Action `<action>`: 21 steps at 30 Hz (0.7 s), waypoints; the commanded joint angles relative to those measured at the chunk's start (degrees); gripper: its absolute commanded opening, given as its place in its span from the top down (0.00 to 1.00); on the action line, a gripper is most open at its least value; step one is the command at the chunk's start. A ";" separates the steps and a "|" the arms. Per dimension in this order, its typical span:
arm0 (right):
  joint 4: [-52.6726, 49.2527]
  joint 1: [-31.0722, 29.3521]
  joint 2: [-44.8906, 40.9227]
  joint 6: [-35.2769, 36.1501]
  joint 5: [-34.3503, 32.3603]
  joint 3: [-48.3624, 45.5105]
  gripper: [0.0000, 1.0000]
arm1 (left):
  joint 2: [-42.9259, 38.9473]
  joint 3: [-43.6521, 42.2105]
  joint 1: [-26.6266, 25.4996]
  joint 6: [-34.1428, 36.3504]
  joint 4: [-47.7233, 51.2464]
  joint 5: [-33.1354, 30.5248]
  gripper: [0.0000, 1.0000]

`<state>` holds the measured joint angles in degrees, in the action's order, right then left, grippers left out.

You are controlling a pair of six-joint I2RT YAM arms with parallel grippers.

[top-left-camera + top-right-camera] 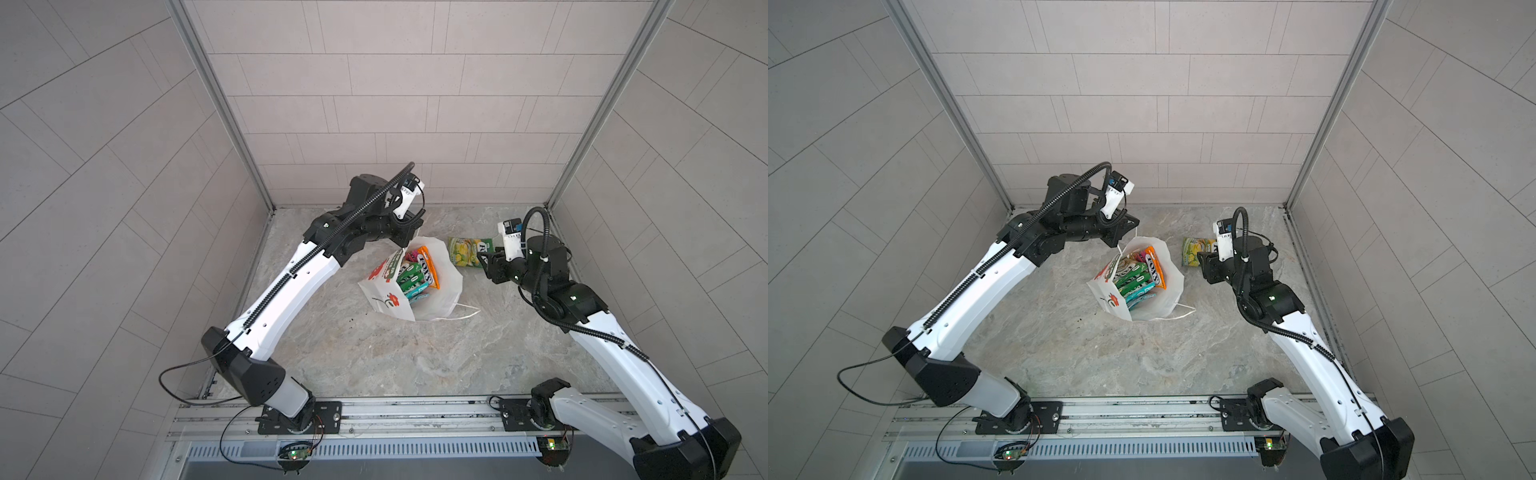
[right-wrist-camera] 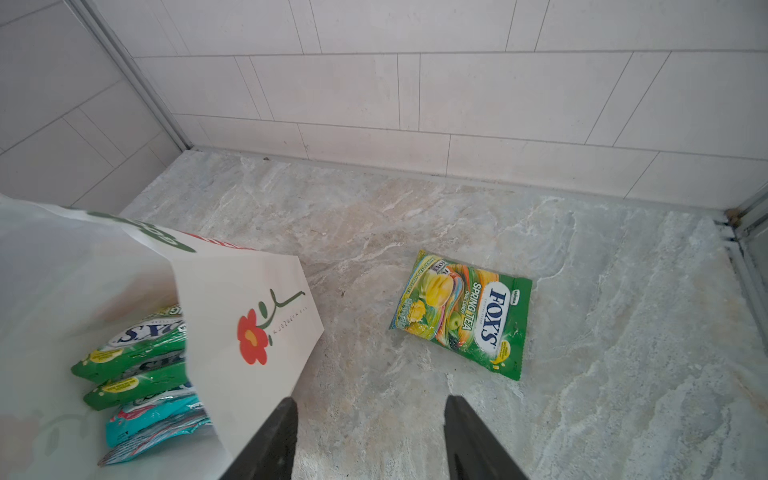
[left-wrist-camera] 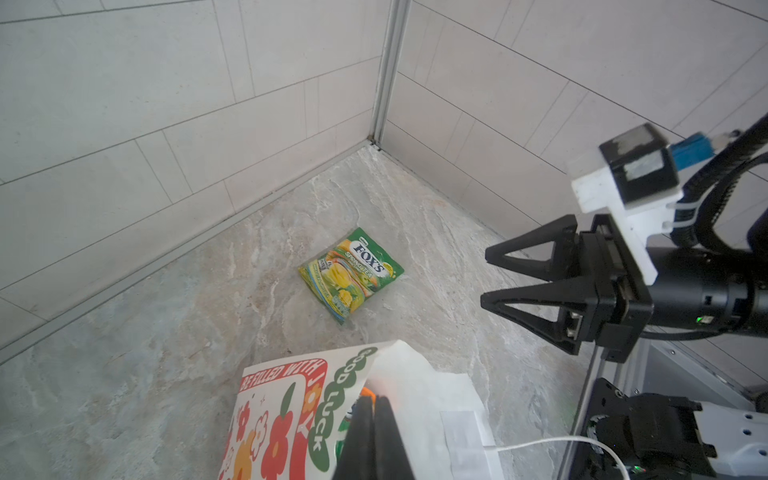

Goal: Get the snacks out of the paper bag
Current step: 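Move the right gripper over the bag opening and lower it inside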

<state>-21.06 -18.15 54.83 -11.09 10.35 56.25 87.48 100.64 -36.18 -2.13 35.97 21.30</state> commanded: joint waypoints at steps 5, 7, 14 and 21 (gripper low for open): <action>-3.62 -3.71 -4.19 1.04 16.09 2.62 0.43 | -4.46 -2.74 -4.06 -4.05 -5.06 -6.23 1.00; -3.64 -5.66 -4.20 0.72 17.96 2.09 0.44 | -4.77 -3.43 -4.73 -4.92 -5.69 -7.28 1.00; -3.81 -13.43 -3.01 2.19 17.43 0.44 0.45 | -5.47 -5.51 -6.21 -7.86 -7.29 -9.08 1.00; -4.48 -17.61 -0.38 3.00 15.15 0.19 0.46 | -5.40 -6.16 -8.17 -10.08 -8.88 -10.49 1.00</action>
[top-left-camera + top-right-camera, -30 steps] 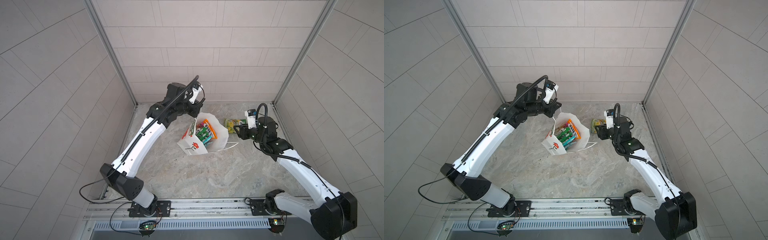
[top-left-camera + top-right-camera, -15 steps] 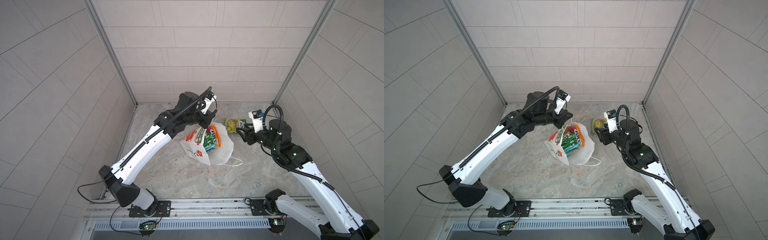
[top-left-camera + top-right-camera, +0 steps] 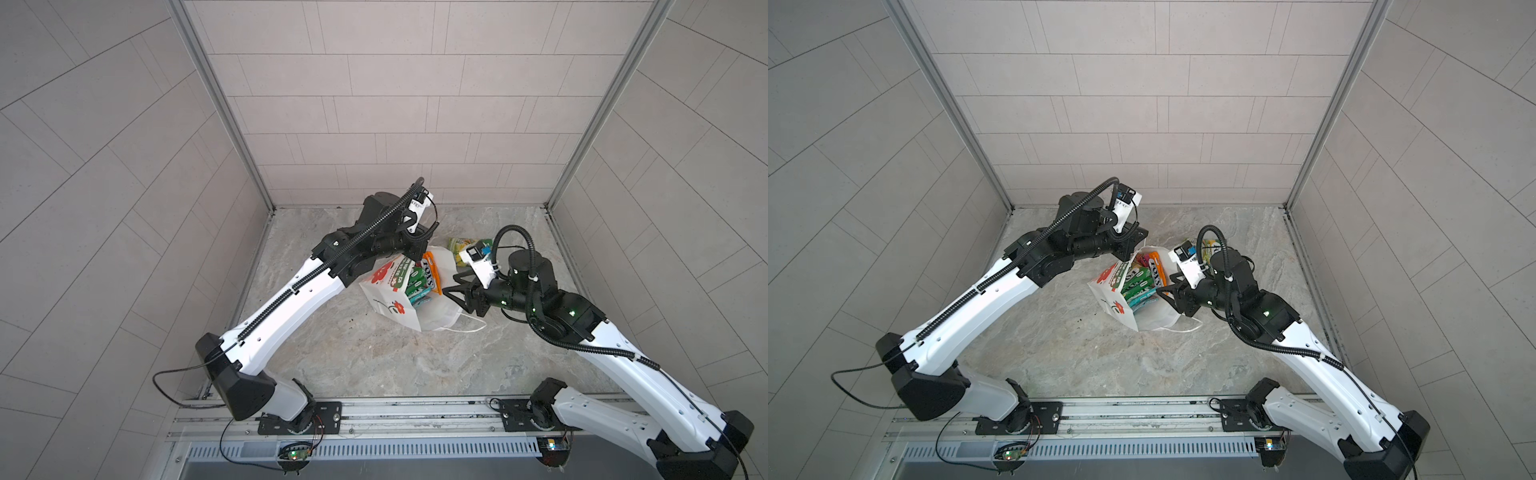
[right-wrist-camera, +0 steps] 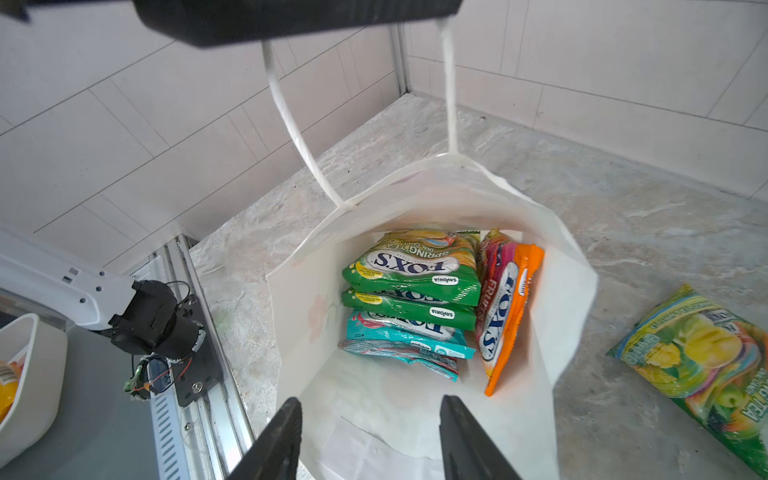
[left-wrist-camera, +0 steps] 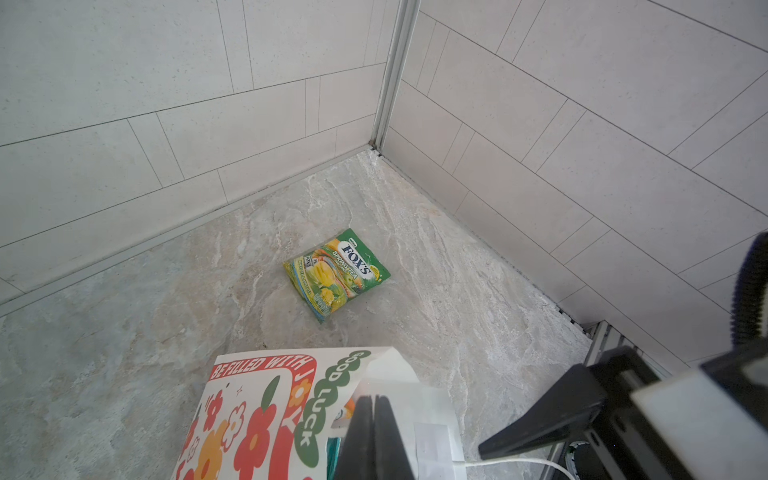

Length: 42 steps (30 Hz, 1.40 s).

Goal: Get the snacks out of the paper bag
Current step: 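Move the right gripper over the bag opening and lower it inside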

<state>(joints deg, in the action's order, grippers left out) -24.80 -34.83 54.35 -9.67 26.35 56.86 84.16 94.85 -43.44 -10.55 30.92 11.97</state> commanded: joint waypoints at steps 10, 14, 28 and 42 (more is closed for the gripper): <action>-2.21 -3.00 2.45 2.40 -5.68 -1.49 0.45 | -2.13 -0.60 -3.14 -2.11 -4.20 -4.04 1.00; -1.71 -3.32 3.48 1.70 -7.92 -2.88 0.46 | -2.77 -1.41 -3.42 -2.11 -4.20 -4.72 1.00; 3.83 -4.33 7.42 1.31 -9.46 -7.31 0.52 | -3.71 -2.03 -4.62 -2.79 -4.20 -7.11 1.00; 9.66 -6.83 15.13 0.13 -19.20 -8.61 0.55 | -4.09 -2.30 -5.08 -3.17 -4.46 -7.24 1.00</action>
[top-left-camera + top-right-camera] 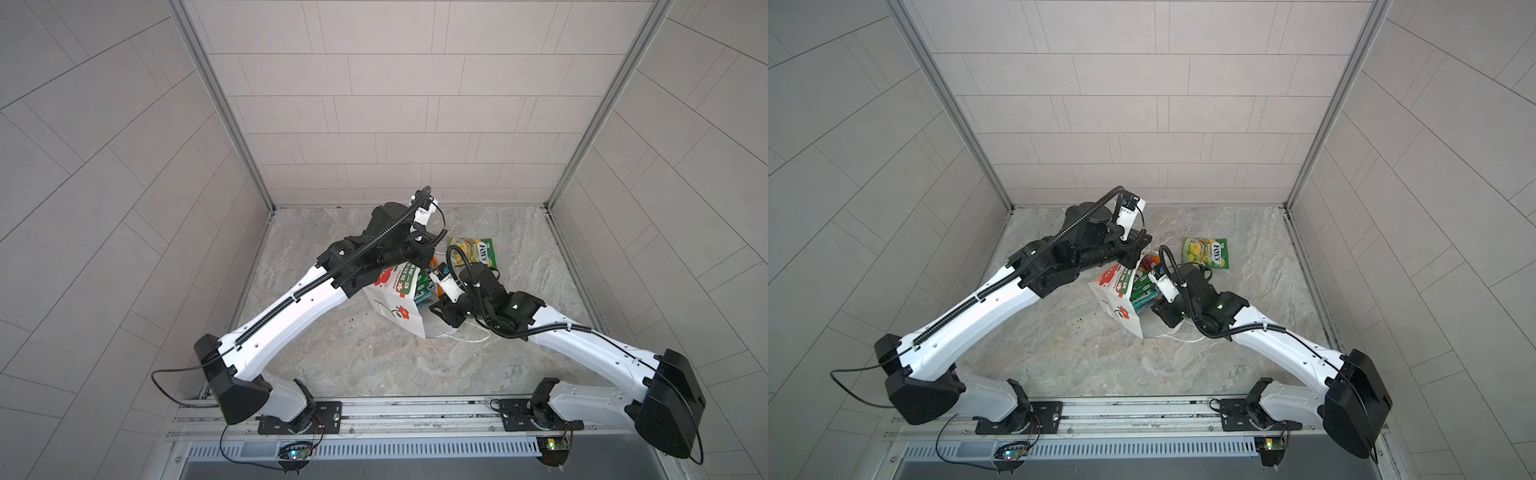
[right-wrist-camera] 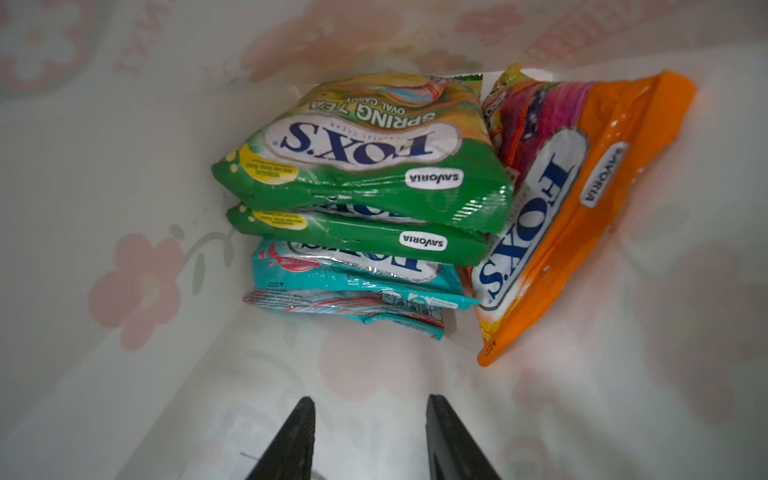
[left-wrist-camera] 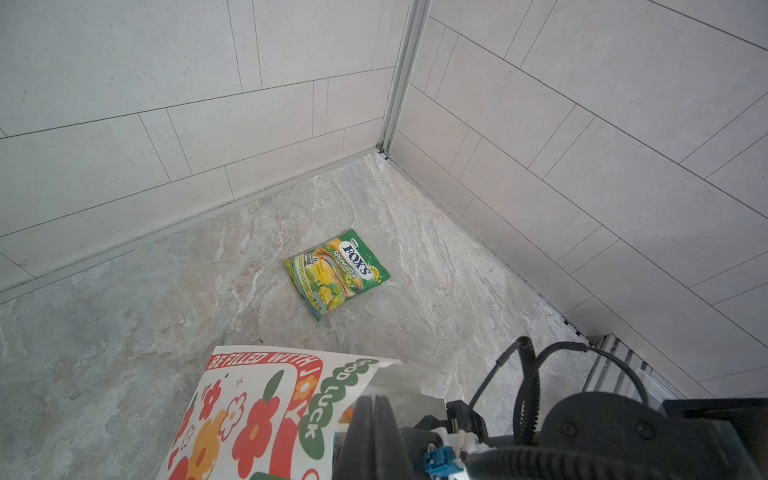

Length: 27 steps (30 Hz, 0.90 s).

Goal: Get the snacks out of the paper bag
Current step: 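Move the right gripper over the bag opening and lower it inside, then pinch the orange FOX'S pack inside the bag with the right gripper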

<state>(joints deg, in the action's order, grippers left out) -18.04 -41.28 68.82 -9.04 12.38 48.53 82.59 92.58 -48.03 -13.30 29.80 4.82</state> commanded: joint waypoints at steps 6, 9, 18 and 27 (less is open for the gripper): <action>8.03 -0.69 3.60 -4.22 -14.67 -0.81 0.55 | -2.42 -0.03 -0.72 -0.41 -3.37 0.51 1.00; 10.11 -0.74 4.94 -5.14 -17.07 -1.20 0.55 | -2.31 0.06 -0.84 -0.37 -3.35 0.72 1.00; 13.20 -0.83 7.01 -6.20 -21.81 -1.57 0.59 | -2.38 0.08 -1.01 -0.06 -3.35 1.24 1.00; 15.77 -0.84 10.24 -7.24 -25.62 -0.55 0.67 | -2.61 0.32 -1.01 0.18 -3.23 1.51 1.00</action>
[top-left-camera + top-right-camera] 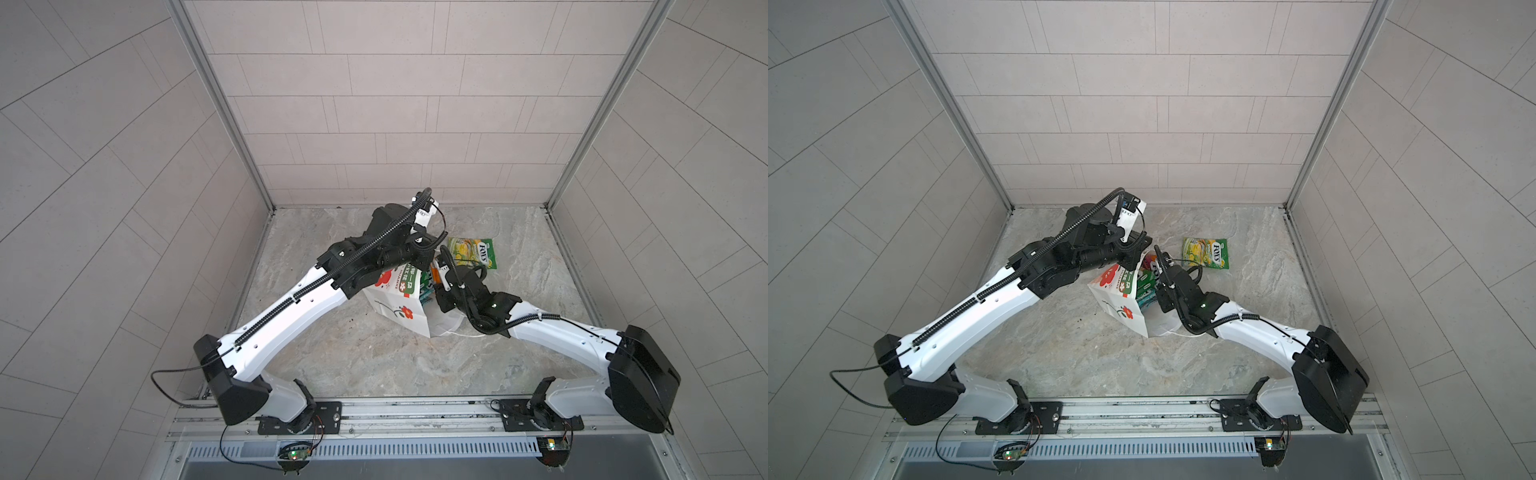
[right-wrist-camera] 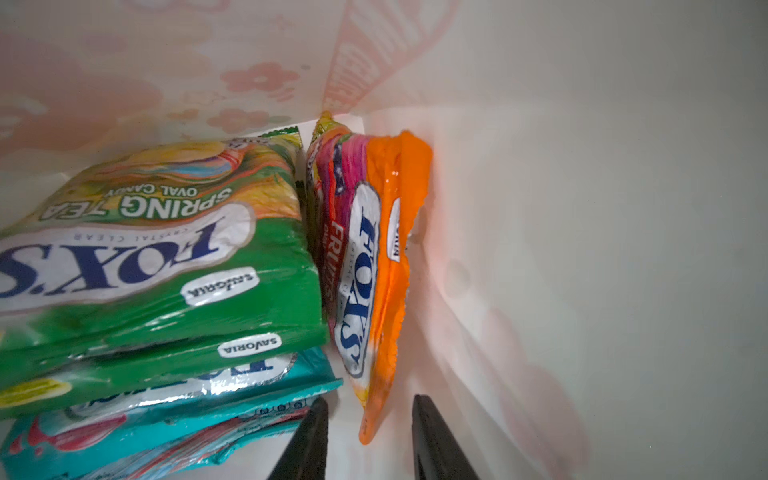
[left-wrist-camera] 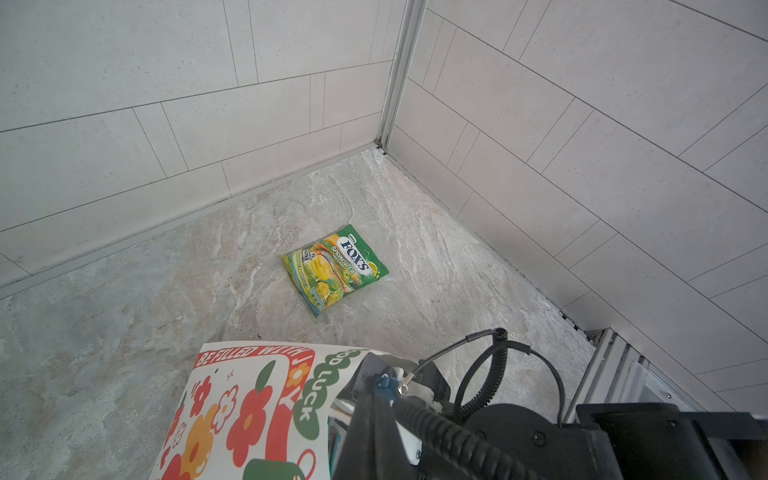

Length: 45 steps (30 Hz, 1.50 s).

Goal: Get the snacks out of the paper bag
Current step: 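Pinch the orange FOX'S pack inside the bag with the right gripper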

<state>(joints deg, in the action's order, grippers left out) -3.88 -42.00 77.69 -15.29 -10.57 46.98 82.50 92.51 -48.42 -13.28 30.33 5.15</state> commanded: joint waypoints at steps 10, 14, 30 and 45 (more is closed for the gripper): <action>3.35 -0.10 6.91 -2.71 -5.46 3.73 0.60 | -2.57 0.65 -0.57 0.41 -3.50 1.98 1.00; 4.70 -0.02 8.56 -3.44 -4.33 4.32 0.55 | -2.77 0.57 -0.62 0.75 -3.34 1.93 1.00; 4.32 0.48 8.13 -4.54 -3.02 4.49 1.00 | -3.30 0.15 -0.61 1.24 -3.10 -0.02 1.00; 1.52 1.91 -2.05 -2.16 8.50 1.95 1.00 | -2.99 -0.65 -0.64 1.22 -2.66 -3.76 1.00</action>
<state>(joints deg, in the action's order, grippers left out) -2.83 -40.53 78.65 -18.44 -4.08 49.32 81.54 91.79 -48.58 -12.43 30.28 2.15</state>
